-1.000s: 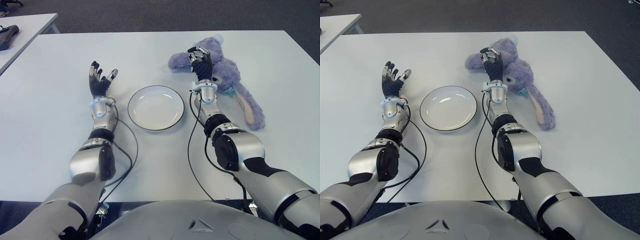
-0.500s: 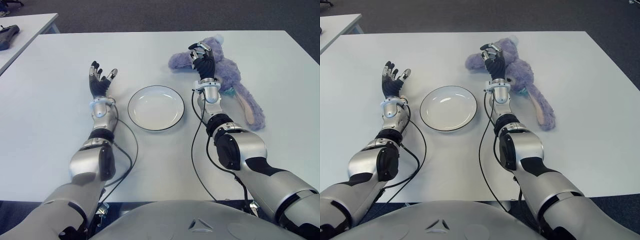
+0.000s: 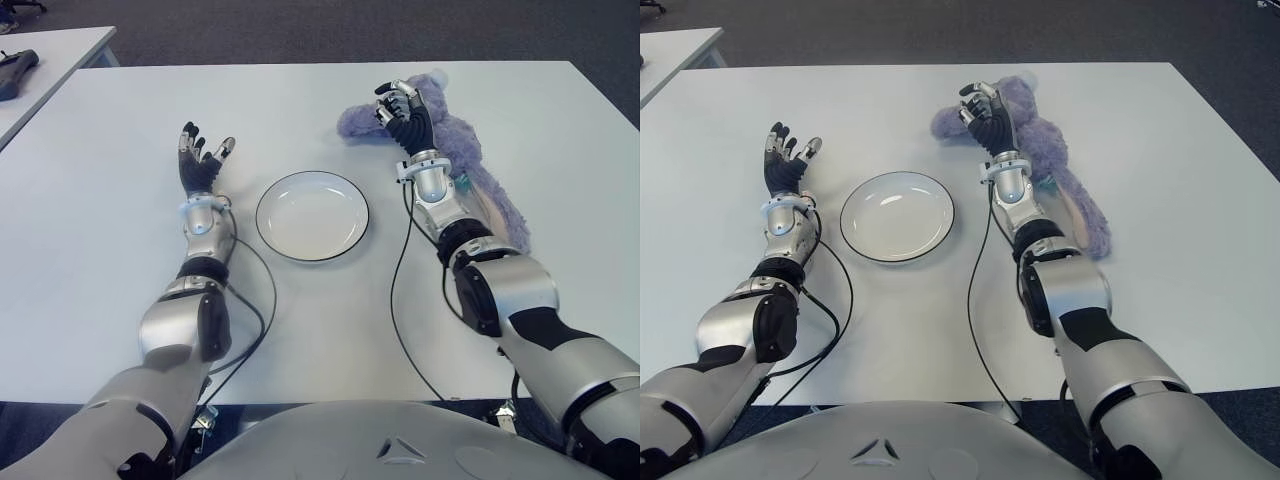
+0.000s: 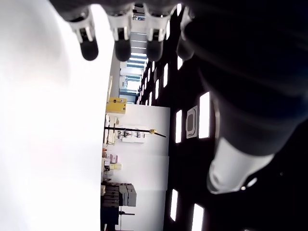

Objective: Put the doll into the plate.

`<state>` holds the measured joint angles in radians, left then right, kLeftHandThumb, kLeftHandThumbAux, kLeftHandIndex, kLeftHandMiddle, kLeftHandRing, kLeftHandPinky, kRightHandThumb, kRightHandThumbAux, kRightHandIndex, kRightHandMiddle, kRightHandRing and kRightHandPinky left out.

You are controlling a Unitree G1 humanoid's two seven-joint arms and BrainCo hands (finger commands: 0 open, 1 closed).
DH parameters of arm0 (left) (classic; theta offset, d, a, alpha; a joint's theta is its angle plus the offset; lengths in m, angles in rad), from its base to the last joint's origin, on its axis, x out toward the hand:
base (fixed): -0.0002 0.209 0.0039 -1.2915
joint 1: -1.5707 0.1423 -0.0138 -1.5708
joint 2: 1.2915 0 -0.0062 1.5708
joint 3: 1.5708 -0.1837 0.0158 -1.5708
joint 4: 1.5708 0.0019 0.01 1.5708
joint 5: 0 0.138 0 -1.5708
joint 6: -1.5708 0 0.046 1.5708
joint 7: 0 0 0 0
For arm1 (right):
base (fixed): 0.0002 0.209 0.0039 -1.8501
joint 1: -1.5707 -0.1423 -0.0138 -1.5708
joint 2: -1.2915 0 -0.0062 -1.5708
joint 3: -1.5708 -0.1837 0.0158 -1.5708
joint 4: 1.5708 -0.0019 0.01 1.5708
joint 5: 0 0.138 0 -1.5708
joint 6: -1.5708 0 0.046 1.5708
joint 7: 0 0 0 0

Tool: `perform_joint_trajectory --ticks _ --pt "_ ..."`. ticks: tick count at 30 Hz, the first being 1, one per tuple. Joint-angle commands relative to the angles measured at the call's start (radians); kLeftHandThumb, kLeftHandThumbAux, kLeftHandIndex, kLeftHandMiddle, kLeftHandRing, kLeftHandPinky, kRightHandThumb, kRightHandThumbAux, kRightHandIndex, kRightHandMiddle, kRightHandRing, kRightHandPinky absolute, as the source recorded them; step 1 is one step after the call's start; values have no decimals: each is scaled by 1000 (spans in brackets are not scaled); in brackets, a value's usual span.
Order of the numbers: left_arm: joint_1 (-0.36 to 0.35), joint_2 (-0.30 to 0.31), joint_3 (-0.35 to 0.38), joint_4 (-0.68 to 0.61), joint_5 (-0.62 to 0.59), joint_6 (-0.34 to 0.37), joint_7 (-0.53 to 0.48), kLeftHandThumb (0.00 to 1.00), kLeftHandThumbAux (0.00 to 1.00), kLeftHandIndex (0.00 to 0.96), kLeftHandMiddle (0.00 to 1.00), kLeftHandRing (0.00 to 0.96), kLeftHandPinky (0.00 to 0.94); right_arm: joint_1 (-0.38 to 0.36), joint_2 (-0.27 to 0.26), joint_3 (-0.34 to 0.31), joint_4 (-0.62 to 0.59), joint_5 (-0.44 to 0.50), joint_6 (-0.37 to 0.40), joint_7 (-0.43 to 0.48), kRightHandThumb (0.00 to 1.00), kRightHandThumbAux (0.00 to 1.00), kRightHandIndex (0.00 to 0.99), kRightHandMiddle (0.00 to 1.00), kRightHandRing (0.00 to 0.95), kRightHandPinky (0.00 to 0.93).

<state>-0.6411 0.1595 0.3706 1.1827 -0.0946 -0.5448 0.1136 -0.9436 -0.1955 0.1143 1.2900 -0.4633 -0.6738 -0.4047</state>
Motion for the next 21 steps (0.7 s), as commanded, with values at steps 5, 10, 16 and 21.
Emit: perform_joint_trajectory --ticks 5,10,16,21 --pt "262 -99 9 144 -7 57 23 30 786 38 47 21 27 -65 -57 196 29 -205 208 -148 146 397 0 0 0 0" --pt "260 -100 8 144 -7 57 21 32 794 41 49 21 24 -82 -68 241 36 -236 258 -146 145 367 0 0 0 0" --pt "261 -100 4 143 -3 52 18 13 797 40 47 18 15 -118 -92 298 49 -281 324 -122 143 359 0 0 0 0" --pt "260 -99 -1 143 2 52 20 4 797 38 44 16 15 -146 -120 330 67 -307 378 -78 155 370 0 0 0 0"
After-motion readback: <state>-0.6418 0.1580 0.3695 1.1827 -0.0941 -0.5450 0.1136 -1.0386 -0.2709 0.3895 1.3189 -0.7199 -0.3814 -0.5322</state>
